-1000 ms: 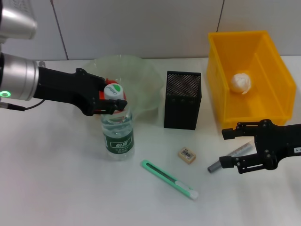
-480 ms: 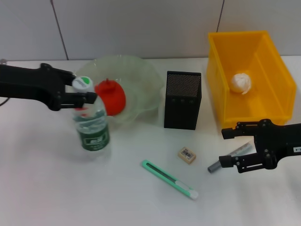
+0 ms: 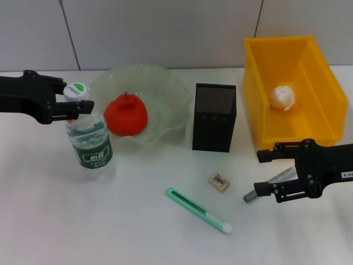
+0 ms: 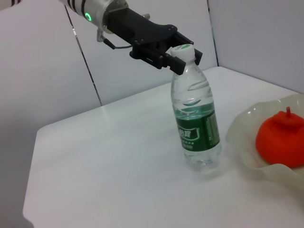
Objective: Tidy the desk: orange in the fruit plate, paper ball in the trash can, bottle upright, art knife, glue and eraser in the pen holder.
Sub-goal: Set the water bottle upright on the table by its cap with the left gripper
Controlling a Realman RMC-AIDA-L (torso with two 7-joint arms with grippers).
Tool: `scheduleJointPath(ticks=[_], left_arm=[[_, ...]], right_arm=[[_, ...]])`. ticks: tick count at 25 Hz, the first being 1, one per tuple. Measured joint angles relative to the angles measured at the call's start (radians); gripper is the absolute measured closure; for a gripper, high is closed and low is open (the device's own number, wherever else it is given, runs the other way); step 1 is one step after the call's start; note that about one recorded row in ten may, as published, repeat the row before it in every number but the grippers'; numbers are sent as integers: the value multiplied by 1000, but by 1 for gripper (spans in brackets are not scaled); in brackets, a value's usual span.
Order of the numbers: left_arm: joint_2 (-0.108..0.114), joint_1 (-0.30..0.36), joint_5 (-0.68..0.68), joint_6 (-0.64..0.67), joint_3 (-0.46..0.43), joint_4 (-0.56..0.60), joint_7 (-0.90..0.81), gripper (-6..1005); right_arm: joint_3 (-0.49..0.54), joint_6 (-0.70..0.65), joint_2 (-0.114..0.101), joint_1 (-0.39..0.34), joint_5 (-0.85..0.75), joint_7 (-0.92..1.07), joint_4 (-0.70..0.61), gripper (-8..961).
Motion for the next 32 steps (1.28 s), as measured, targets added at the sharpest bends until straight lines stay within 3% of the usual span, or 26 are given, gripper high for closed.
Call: scheduleJointPath(ticks=[32], left_arm=[[-17, 19, 9, -87, 9, -40, 38, 486]], right_arm=[[0, -6, -4, -6, 0, -4, 2, 120]])
